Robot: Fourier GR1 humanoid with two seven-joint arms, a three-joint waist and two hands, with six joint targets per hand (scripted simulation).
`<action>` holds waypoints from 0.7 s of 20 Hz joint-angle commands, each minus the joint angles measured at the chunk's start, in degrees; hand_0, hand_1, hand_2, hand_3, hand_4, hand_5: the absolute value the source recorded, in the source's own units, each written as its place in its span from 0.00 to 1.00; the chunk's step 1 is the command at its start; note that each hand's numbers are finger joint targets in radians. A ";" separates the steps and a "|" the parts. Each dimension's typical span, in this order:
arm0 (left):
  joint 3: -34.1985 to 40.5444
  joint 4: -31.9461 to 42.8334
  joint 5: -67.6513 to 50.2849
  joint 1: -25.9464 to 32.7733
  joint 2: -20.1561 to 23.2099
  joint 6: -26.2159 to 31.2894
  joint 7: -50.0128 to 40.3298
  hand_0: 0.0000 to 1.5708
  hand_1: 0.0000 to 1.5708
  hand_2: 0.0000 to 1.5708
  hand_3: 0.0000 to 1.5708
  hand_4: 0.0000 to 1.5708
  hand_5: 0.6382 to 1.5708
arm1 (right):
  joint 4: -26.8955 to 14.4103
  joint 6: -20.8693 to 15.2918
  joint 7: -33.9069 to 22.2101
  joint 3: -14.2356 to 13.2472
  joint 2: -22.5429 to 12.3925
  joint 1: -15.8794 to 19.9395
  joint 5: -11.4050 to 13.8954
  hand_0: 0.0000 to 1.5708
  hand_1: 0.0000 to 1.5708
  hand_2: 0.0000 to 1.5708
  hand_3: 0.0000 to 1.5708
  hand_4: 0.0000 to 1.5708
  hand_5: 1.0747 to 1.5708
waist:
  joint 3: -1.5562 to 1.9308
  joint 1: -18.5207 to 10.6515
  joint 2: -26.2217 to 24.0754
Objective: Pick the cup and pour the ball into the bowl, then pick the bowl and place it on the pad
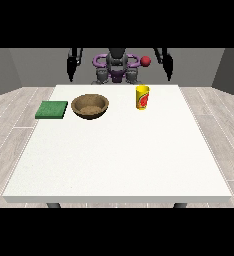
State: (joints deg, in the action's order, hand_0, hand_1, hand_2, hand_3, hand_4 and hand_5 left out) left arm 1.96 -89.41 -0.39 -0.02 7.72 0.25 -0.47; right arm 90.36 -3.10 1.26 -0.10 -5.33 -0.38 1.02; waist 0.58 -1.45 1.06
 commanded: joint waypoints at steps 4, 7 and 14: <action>0.47 -5.03 -0.68 -0.60 2.29 0.91 -4.01 0.00 0.00 0.00 0.00 0.00 0.99 | 4.91 0.38 -4.47 -0.44 -1.88 0.27 -0.41 0.00 0.00 0.00 0.00 0.00 1.00 | -0.45 0.21 -13.15; 3.63 -7.29 -9.21 -3.78 -1.00 1.27 -8.41 0.00 0.00 0.00 0.00 0.00 0.99 | 5.91 9.10 -6.45 -5.05 -6.20 -1.85 -10.22 0.00 0.00 0.00 0.00 0.00 1.00 | -0.52 3.48 -14.95; 9.42 -10.11 -14.42 -4.03 3.65 5.57 -7.22 0.00 0.00 0.00 0.00 0.00 0.97 | 5.63 16.02 -6.91 -15.36 -12.58 0.61 -19.79 0.00 0.00 0.00 0.00 0.00 1.00 | -0.57 2.14 -7.87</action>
State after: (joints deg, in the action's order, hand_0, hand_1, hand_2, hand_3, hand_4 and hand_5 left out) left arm 8.38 -98.77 -11.58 -3.46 10.00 4.12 -7.85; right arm 96.14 7.95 -4.74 -9.96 -13.80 -0.74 -12.54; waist 0.05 0.25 -8.91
